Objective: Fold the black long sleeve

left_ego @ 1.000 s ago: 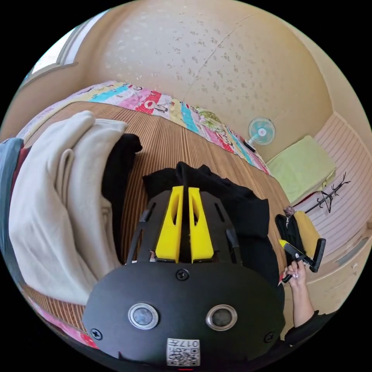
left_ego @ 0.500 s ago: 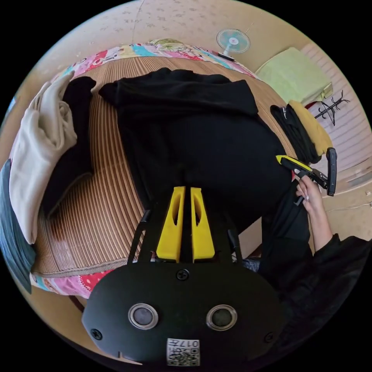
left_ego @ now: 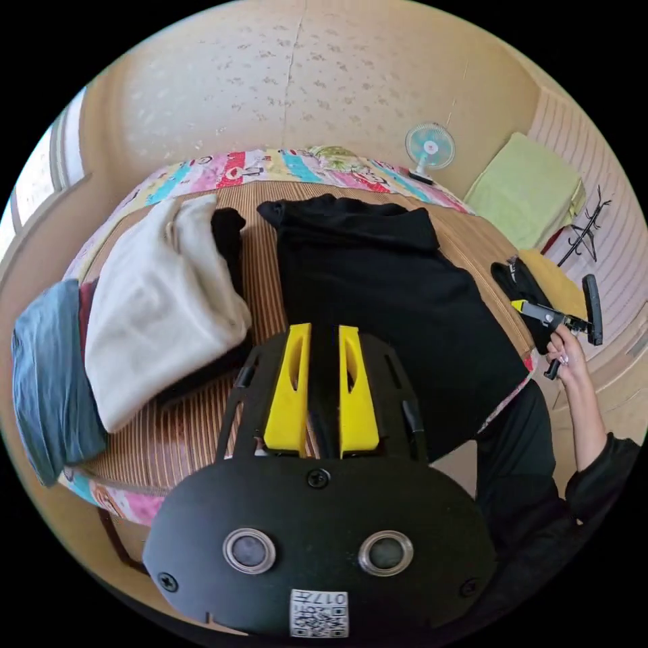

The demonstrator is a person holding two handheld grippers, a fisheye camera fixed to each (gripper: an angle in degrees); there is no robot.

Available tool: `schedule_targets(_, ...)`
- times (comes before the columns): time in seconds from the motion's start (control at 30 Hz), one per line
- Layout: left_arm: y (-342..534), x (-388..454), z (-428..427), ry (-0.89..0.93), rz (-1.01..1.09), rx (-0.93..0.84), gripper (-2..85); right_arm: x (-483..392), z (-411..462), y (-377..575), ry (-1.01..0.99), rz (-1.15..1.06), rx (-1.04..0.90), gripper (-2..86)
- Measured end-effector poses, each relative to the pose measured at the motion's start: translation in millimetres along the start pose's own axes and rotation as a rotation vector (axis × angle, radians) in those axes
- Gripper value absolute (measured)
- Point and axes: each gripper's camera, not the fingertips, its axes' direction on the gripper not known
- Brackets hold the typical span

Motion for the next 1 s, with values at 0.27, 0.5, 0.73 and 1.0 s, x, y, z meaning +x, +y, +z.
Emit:
schedule_targets(0.27,104,-42,-10,0.128,-0.199,-0.112,11.6,28,-15,74,0.019,0.145,-0.08,10.3)
schedule_targets(0.5,112,-102,-45,0.62,-0.189,-0.068,4.6,52,-61,93,-0.426,0.275,-0.048,4.4)
schedule_targets(0.73,110,-124,-185,1.025,0.043,0.322,4.1,37,-257,89,-0.834,0.045,0.378,3.3)
schedule_targets(1.0,-8,-135,-121,0.685,-0.288,0.323,4.3,-29,-214,-52,-0.409,0.004,0.331,3.7)
